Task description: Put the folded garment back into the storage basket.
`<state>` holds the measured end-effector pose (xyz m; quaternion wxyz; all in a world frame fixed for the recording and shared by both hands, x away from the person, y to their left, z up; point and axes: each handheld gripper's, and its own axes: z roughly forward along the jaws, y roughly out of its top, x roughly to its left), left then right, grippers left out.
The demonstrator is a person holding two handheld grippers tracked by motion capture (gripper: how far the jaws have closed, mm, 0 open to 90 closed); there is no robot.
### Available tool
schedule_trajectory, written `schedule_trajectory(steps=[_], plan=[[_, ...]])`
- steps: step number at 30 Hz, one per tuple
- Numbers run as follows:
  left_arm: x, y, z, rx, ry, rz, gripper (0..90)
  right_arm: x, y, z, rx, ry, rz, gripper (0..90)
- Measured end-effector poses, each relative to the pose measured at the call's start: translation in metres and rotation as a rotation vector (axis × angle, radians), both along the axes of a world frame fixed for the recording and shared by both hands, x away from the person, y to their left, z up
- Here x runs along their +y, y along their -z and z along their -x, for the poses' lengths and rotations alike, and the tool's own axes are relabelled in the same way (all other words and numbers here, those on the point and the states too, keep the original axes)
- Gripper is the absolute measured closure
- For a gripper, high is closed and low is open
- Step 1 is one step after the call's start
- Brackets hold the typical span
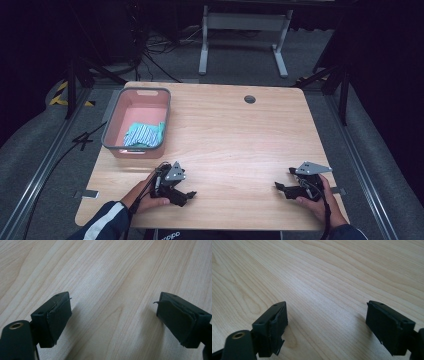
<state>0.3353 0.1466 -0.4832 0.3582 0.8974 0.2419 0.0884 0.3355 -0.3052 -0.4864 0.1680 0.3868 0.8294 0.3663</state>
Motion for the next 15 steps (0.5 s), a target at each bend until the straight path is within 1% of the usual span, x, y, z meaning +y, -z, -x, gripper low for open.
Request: schedule_trajectory(steps=[15], plan=[[-0.0016, 0.0001, -0.0013, 0.007, -0.001, -0.005, 10.4, 0.0003, 0.0001, 0.0005, -0.001, 0.008, 0.0, 18.0]])
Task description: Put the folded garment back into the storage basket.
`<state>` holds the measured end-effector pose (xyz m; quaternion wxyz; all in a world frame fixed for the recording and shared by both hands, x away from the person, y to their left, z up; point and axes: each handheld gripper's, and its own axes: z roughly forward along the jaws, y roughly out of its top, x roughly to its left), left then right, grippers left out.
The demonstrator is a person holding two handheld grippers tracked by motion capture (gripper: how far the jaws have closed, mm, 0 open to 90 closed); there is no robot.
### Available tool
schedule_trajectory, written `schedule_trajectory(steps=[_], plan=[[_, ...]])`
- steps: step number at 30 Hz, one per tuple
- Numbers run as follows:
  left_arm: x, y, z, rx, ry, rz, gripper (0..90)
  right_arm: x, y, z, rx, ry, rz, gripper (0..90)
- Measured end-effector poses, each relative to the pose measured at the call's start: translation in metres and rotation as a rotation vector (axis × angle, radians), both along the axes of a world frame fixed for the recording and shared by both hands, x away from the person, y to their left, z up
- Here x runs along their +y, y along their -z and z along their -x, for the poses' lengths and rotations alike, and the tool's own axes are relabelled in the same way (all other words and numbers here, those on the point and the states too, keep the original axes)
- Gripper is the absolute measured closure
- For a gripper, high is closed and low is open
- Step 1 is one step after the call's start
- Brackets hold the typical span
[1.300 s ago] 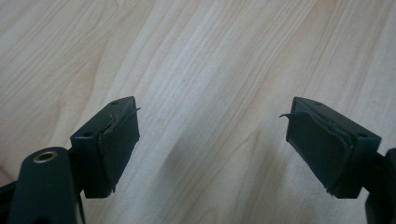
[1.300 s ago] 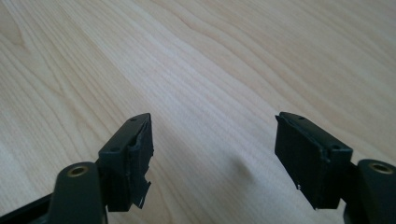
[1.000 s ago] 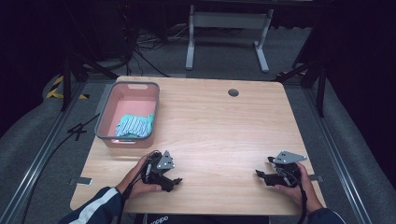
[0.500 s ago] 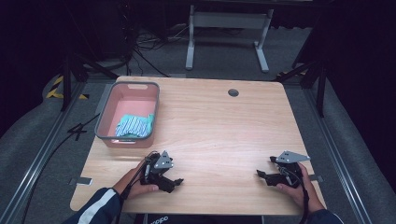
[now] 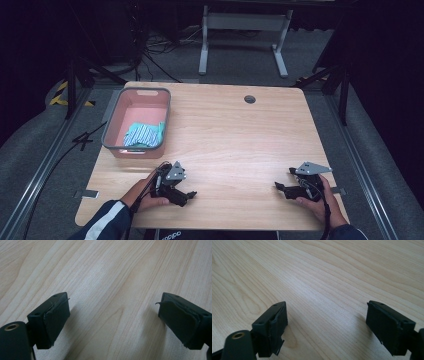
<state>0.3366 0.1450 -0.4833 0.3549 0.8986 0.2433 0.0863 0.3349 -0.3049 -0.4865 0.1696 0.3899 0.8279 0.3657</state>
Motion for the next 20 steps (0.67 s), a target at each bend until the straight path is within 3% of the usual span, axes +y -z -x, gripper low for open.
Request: schedule_trajectory(steps=[20], plan=[[-0.0004, -0.0002, -0.0022, 0.001, 0.014, -0.008, 8.9, 0.0, 0.0, 0.0, 0.0, 0.0, 0.0, 18.0]])
